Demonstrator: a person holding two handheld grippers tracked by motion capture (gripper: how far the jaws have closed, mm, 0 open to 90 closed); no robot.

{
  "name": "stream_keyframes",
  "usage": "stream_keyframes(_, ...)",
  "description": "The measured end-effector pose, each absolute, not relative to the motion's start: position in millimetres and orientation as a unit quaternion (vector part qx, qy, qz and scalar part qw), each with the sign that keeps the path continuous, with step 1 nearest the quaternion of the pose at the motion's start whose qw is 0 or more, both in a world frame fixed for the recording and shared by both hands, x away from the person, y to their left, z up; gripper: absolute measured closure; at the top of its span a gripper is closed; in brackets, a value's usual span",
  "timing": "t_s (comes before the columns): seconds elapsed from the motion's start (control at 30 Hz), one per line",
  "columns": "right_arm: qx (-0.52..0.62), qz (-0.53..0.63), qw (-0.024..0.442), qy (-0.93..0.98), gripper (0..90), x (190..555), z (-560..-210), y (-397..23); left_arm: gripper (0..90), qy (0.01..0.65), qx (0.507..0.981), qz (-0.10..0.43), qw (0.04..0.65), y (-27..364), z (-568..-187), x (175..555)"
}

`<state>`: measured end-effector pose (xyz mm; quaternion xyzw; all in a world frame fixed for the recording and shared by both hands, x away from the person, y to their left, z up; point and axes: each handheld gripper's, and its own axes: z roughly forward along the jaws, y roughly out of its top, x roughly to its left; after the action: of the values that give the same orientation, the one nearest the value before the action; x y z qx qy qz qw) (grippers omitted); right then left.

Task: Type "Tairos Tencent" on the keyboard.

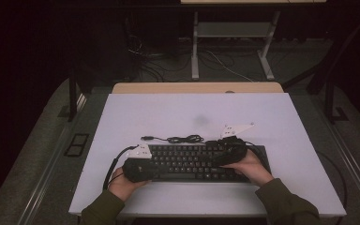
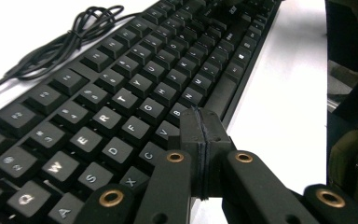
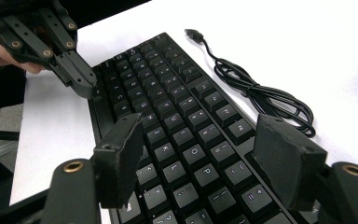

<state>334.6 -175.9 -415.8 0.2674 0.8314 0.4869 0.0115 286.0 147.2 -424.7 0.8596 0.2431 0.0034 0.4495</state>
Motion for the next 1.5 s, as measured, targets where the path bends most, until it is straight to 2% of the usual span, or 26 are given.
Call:
stream_keyframes(1.07,0.267,0.484,0.012,0.833,32.3,334.1,-415.2,-176.3,89.1,0.229,0.882,0.008,0.410,137.7,-437.1,290.0)
stream_keyframes(1.5,0.267,0.486,0.012,0.832,32.3,333.9,-415.1,-176.2,89.1,0.232,0.871,0.007,0.434,140.6,-427.9,288.7)
